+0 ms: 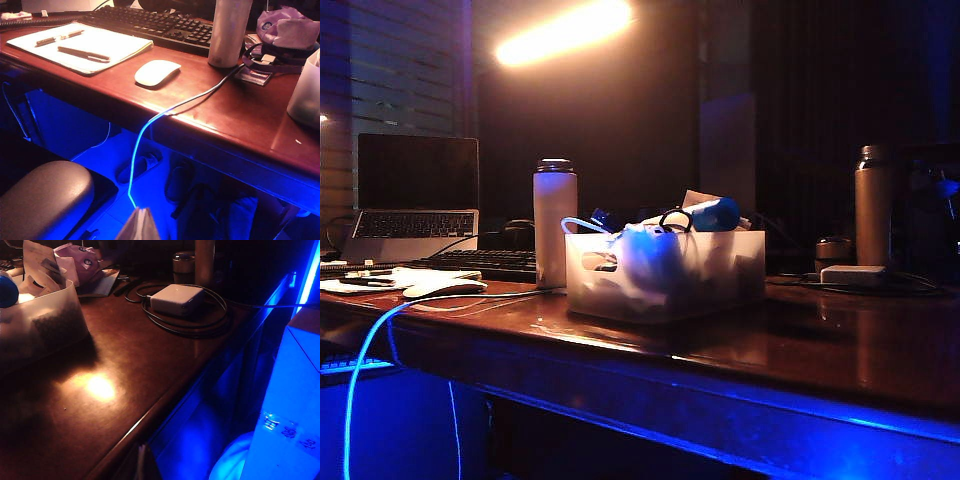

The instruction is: Pick up the liquid glue and place it into the translucent box.

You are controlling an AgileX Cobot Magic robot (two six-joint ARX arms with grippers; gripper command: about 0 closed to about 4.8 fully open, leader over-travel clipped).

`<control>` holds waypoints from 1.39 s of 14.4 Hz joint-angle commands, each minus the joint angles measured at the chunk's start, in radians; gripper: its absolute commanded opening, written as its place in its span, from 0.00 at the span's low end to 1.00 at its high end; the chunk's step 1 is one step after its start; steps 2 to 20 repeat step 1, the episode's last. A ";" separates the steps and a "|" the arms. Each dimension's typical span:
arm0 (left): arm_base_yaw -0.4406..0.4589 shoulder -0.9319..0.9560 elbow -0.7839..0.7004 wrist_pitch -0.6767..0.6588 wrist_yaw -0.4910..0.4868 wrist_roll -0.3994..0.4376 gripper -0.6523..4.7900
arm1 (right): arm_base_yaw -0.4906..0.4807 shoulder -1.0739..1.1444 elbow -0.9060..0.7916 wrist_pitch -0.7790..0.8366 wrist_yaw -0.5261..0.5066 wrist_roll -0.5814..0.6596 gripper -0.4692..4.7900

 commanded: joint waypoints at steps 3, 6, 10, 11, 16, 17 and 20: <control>0.000 -0.003 -0.007 -0.009 0.006 0.008 0.12 | 0.000 -0.001 -0.004 -0.005 0.001 0.002 0.08; 0.000 -0.003 -0.007 -0.009 0.006 0.008 0.12 | 0.000 -0.001 -0.004 -0.005 0.001 0.002 0.08; 0.000 -0.003 -0.007 -0.009 0.006 0.008 0.12 | 0.000 -0.001 -0.004 -0.005 0.001 0.002 0.08; 0.000 -0.003 -0.007 -0.009 0.006 0.008 0.12 | 0.000 -0.001 -0.004 -0.005 0.001 0.002 0.08; 0.000 -0.003 -0.007 -0.009 0.006 0.008 0.12 | 0.000 -0.001 -0.004 -0.005 0.001 0.002 0.08; 0.000 -0.003 -0.007 -0.009 0.006 0.008 0.12 | 0.000 -0.001 -0.004 -0.005 0.001 0.002 0.08; 0.000 -0.003 -0.007 -0.009 0.006 0.008 0.12 | 0.000 -0.001 -0.004 -0.005 0.001 0.002 0.08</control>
